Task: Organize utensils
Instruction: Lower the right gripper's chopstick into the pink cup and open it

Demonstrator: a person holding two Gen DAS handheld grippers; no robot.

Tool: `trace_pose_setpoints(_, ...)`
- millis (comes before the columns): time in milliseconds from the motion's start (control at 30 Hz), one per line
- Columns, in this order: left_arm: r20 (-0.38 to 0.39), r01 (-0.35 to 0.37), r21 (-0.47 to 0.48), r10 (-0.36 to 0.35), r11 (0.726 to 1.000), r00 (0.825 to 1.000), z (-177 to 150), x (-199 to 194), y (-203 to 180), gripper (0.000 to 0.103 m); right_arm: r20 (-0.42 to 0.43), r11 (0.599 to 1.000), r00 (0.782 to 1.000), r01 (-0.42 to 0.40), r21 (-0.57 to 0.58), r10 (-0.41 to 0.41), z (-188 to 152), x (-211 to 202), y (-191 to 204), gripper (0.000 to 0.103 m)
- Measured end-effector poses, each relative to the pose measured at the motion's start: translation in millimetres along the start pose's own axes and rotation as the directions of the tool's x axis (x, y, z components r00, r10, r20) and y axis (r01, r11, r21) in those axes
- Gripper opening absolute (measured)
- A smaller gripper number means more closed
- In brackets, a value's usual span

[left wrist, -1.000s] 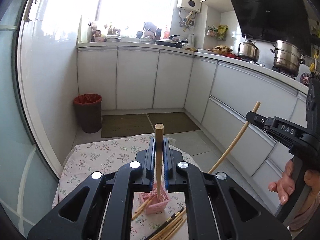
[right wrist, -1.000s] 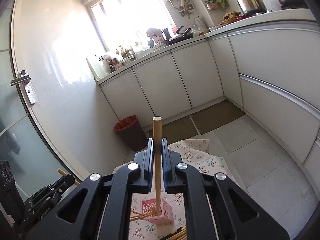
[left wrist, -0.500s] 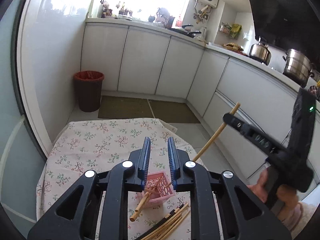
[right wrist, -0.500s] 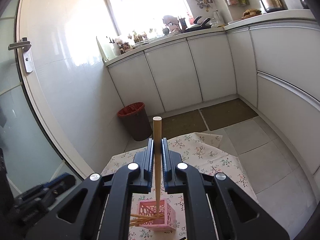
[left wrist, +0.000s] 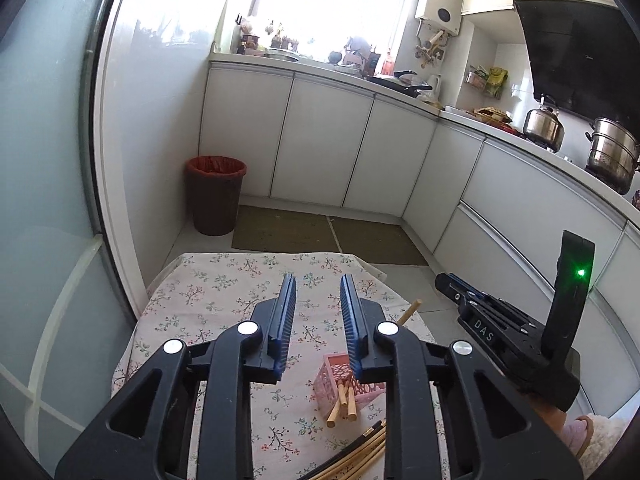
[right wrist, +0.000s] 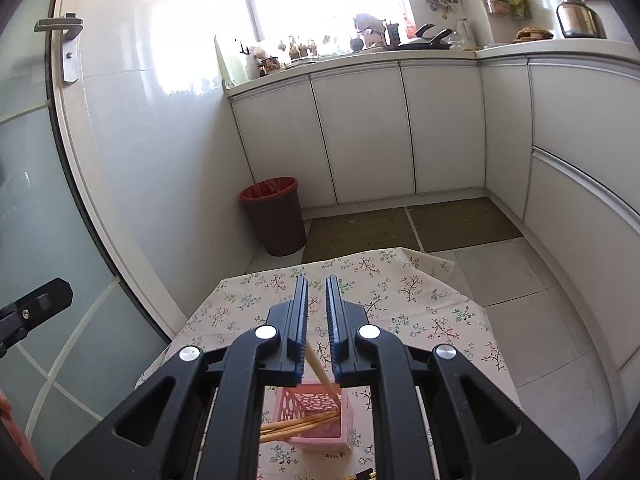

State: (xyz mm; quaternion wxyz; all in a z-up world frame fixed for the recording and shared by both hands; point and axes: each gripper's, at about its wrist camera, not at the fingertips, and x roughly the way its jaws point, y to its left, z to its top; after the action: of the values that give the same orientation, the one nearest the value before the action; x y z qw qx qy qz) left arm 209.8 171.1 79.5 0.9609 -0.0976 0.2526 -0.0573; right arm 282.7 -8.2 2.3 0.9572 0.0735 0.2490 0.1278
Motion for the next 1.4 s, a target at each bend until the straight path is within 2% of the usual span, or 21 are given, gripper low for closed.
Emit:
trace_pose_setpoints(100, 0.011, 0.003, 0.012, -0.004, 1.0, 1.0, 0, -11, -3, 0.023, 0.023, 1.0, 1.0, 0.009, 0.012, -0.009, 9, -21, -2, 0.011)
trace_pose_setpoints(233, 0.03, 0.0, 0.044, -0.001, 0.999, 1.0, 0, -26, -17, 0.034, 0.052, 0.999, 0.998, 0.034, 0.006, -0.034, 14, -53, -2, 0.012)
trace_pose_setpoints(300, 0.037, -0.001, 0.056, -0.001, 0.998, 0.999, -2, -32, -23, 0.034, 0.058, 0.999, 0.997, 0.047, 0.002, -0.047, 13, -68, -2, 0.014)
trace_pose_setpoints(333, 0.039, 0.001, 0.064, -0.003, 0.998, 0.999, -3, -36, -27, 0.034, 0.064, 0.999, 0.997, 0.048, 0.002, -0.048, 13, -76, -2, 0.017)
trace_pose_setpoints(400, 0.044, -0.002, 0.075, -0.002, 0.997, 0.999, -5, -42, -32, 0.038, 0.078, 0.998, 0.995, 0.055, 0.002, -0.055, 11, -90, -3, 0.034)
trace_pose_setpoints(533, 0.05, -0.009, 0.091, 0.004, 0.996, 0.999, -8, -54, -41, 0.049, 0.101, 0.997, 0.992, 0.071, 0.008, -0.072, 8, -116, -4, 0.043)
trace_pose_setpoints(600, 0.058, -0.014, 0.097, 0.009, 0.995, 0.998, -11, -60, -45, 0.055, 0.103, 0.997, 0.992, 0.075, 0.022, -0.077, 6, -126, -7, 0.053)
trace_pose_setpoints(733, 0.073, -0.03, 0.104, 0.022, 0.994, 0.997, -16, -69, -51, 0.069, 0.117, 0.992, 0.985, 0.118, 0.048, -0.123, 0, -144, -14, 0.068)
trace_pose_setpoints(800, 0.072, -0.032, 0.106, 0.024, 0.994, 0.997, -19, -72, -55, 0.072, 0.113, 0.989, 0.983, 0.137, 0.063, -0.143, -4, -150, -18, 0.077)
trace_pose_setpoints(1000, 0.072, -0.036, 0.11, 0.028, 0.993, 0.997, -31, -80, -64, 0.091, 0.096, 0.984, 0.982, 0.155, 0.088, -0.164, -17, -169, -27, 0.092)
trace_pose_setpoints(1233, 0.067, -0.042, 0.142, 0.032, 0.989, 0.997, -42, -91, -76, 0.096, 0.101, 0.978, 0.975, 0.19, 0.091, -0.199, -32, -192, -32, 0.096)
trace_pose_setpoints(1400, 0.031, -0.04, 0.187, 0.035, 0.982, 0.999, -53, -91, -83, 0.096, 0.083, 0.962, 0.969, 0.217, 0.164, -0.233, -51, -207, -55, 0.096)
